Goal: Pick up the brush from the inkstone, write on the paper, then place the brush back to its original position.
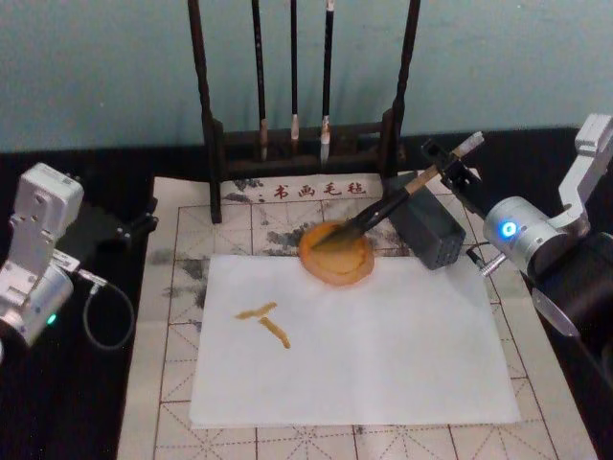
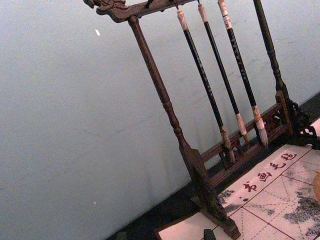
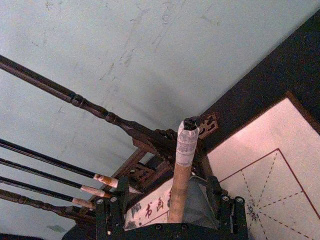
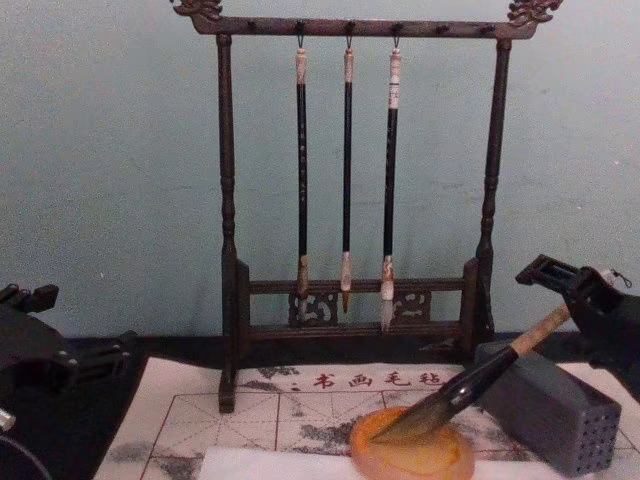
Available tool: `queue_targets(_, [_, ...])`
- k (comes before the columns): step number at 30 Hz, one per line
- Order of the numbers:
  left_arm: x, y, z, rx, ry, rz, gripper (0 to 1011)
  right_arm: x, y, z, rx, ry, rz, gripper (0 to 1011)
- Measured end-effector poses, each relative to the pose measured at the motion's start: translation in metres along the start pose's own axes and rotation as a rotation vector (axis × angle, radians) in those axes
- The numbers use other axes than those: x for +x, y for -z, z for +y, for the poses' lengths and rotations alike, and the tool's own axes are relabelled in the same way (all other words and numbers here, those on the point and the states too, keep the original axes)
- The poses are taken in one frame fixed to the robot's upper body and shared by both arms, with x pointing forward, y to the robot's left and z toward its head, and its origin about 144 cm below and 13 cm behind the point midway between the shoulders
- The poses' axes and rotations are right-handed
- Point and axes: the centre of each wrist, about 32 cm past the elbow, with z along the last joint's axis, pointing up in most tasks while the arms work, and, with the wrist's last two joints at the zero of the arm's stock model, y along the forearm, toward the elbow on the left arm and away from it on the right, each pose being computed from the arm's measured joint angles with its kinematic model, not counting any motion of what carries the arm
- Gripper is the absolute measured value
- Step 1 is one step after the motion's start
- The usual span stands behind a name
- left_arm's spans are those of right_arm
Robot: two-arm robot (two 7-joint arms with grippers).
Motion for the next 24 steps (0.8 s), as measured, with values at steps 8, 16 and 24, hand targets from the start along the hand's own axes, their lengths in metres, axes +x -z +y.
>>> queue_targets(8, [0.0,0.0,0.0,0.0,0.0,0.0,1001,0.001,-0.001,-0.003,-0.004,-0.003,-0.008,1002])
queue_targets(16, [0.0,0.0,0.0,0.0,0.0,0.0,1001,0.007,0.0,-0.022,-0.018,-0.01,-0.038,1002])
queue_targets(24, [0.0,0.0,0.0,0.0,0.0,0.0,1001,0.014,0.005,-0.05,-0.016,-0.046,-0.126,1003])
